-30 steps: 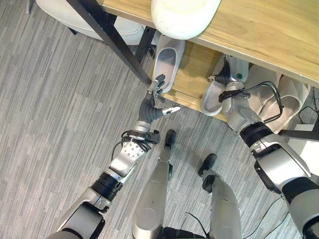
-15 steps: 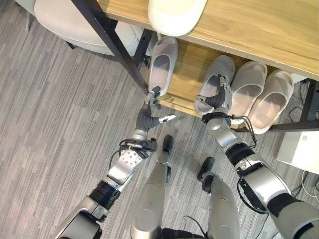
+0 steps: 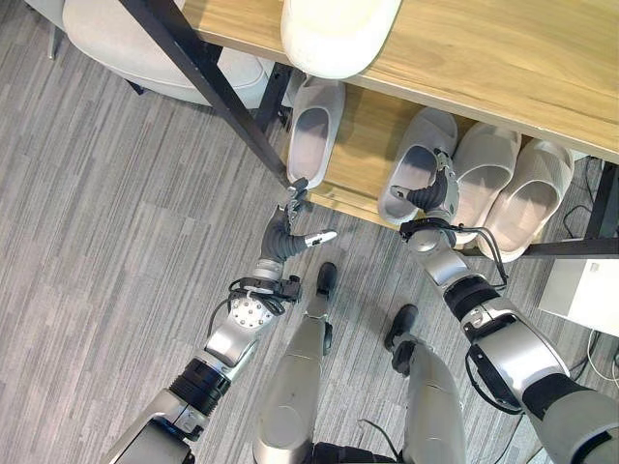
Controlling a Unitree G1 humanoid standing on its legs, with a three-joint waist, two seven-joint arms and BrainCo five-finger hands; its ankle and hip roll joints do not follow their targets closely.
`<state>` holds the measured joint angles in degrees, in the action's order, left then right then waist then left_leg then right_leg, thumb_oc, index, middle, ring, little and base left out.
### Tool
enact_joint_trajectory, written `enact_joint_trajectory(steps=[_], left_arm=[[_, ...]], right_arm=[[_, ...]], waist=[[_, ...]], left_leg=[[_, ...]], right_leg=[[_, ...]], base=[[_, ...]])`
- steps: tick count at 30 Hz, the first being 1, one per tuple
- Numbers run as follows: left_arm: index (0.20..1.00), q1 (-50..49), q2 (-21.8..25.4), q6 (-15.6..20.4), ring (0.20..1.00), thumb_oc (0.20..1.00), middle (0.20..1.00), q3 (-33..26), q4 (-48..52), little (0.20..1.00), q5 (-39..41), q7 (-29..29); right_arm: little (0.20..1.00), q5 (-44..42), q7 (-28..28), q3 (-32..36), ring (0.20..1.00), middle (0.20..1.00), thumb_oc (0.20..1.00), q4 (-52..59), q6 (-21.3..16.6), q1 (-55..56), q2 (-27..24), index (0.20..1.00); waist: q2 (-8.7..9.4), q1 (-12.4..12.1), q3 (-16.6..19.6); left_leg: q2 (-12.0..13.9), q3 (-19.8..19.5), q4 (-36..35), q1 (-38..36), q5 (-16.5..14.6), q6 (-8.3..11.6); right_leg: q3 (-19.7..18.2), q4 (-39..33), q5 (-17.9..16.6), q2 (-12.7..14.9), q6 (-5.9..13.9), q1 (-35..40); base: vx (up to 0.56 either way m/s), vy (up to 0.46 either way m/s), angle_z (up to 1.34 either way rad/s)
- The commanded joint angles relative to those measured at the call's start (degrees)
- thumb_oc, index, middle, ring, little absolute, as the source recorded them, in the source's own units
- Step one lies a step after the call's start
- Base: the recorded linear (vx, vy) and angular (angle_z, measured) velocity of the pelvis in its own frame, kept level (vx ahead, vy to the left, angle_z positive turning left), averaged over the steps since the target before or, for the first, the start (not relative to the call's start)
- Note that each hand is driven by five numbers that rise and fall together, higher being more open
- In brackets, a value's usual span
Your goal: Arrange the slippers neatly on the shoe rack.
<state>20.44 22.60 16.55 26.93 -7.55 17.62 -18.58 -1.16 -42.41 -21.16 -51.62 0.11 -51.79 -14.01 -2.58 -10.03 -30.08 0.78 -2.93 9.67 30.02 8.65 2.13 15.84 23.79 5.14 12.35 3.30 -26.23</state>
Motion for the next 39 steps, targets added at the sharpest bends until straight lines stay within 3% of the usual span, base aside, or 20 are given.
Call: enact_joint_trajectory(steps=[1,2,3,7,9,13,20,28,33,39], left_arm=[[1.0,1.43,-0.49,1.91,1.0,1.0,1.0,1.63,1.42,1.0,0.56,0.09],[1.0,1.43,-0.48,1.91,1.0,1.0,1.0,1.64,1.42,1.0,0.56,0.09],[1.0,1.68,-0.36,1.77,1.0,1.0,1.0,1.59,1.25,1.0,0.66,0.45],[1.0,1.81,-0.33,1.43,1.0,1.0,1.0,1.21,1.01,1.0,1.1,1.48],[1.0,1.07,-0.1,1.36,1.0,1.0,1.0,0.46,1.21,1.0,1.65,2.64],[1.0,-0.39,0.32,1.69,1.0,1.0,1.0,-0.11,1.74,1.0,2.71,4.66],[1.0,-0.03,0.91,1.44,1.0,1.0,1.0,0.95,1.7,1.0,2.67,5.68],[1.0,0.31,1.46,1.32,1.0,1.0,1.0,3.02,1.69,1.0,3.17,5.7],[1.0,1.02,1.03,1.53,1.0,1.0,1.0,3.14,1.27,1.0,2.86,5.83],[1.0,0.9,0.92,1.02,1.0,1.0,1.0,2.04,0.59,1.0,3.78,5.98]], right_arm=[[1.0,-9.89,1.53,3.78,1.0,1.0,1.0,-1.38,-5.21,-1.5,0.77,1.0],[1.0,-9.94,1.56,3.78,1.0,1.0,1.0,-1.46,-5.27,-1.54,0.76,1.0],[1.0,-17.74,4.05,4.96,1.0,1.0,1.0,-1.41,-8.09,-1.13,1.91,1.0],[1.0,-28.86,8.53,6.74,1.0,1.0,1.0,-1.46,-11.89,-0.39,3.17,1.0],[1.0,-36.17,12.4,7.55,1.0,1.0,1.0,-0.79,-14.36,0.22,3.61,1.0],[1.0,-43.2,17.28,7.3,1.0,1.0,1.0,-0.55,-15.89,-0.55,1.91,1.0],[1.0,-44.01,21.01,3.55,1.0,1.0,1.0,1.3,-15.38,-3.45,-0.76,1.0],[1.0,-46.06,19.73,4.85,1.0,1.0,1.0,-1.31,-16.35,-9.06,-3.09,1.0],[1.0,-45.88,20.35,4.23,1.0,1.0,1.0,-1.43,-16.06,-7.65,-1.79,1.0],[1.0,-42.93,19.63,3.99,1.0,1.0,1.0,-0.08,-13.67,-3.04,0.19,1.0]], waist=[[-0.37,-1.34,1.2],[-0.36,-1.35,1.21],[-0.38,-1.53,1.08],[-0.38,-1.86,0.72],[-0.31,-2.31,0.64],[-0.53,-3.58,0.33],[-0.46,-4.61,0.33],[-1.65,-6.38,0.31],[-1.9,-6.46,0.32],[-0.62,-5.55,0.5]], left_leg=[[0.76,-0.12,2.69,-0.43,-8.39,1.7],[0.76,-0.12,2.69,-0.42,-8.39,1.7],[0.83,-0.29,2.57,-0.27,-8.31,1.78],[0.85,-0.41,2.62,0.07,-8.35,1.99],[0.81,-0.64,2.6,-0.44,-10.05,2.45],[0.78,-0.99,2.61,0.4,-9.85,2.69],[0.84,-1.34,2.53,0.81,-9.55,2.9],[0.19,-2.53,2.56,2.79,-9.16,2.92],[-0.03,-2.5,2.23,1.75,-9.01,2.95],[0.54,-2.0,1.17,-1.75,-9.04,3.0]], right_leg=[[-1.11,-2.81,2.02,1.43,3.51,3.36],[-1.11,-2.8,2.03,1.44,3.51,3.34],[-1.06,-2.79,2.09,1.38,3.55,3.23],[-0.74,-2.51,2.33,1.56,3.59,2.97],[-0.89,-1.82,4.08,1.56,3.98,3.11],[-0.3,-1.06,4.29,1.64,4.23,2.23],[0.23,-1.06,4.38,1.78,4.21,2.07],[1.43,-0.04,4.83,2.3,4.52,0.88],[1.6,0.08,4.86,2.59,4.47,1.84],[1.19,-2.26,4.21,1.97,4.21,5.26]], base=[[0.0,0.0,0.0],[0.0,0.0,0.0],[0.0,0.0,0.0],[0.03,-0.014,0.0],[0.1,-0.059,0.02],[0.01,-0.039,0.12],[0.01,-0.014,0.11],[0.0,-0.006,0.06],[0.0,-0.006,0.07],[-0.01,-0.002,-0.01]])
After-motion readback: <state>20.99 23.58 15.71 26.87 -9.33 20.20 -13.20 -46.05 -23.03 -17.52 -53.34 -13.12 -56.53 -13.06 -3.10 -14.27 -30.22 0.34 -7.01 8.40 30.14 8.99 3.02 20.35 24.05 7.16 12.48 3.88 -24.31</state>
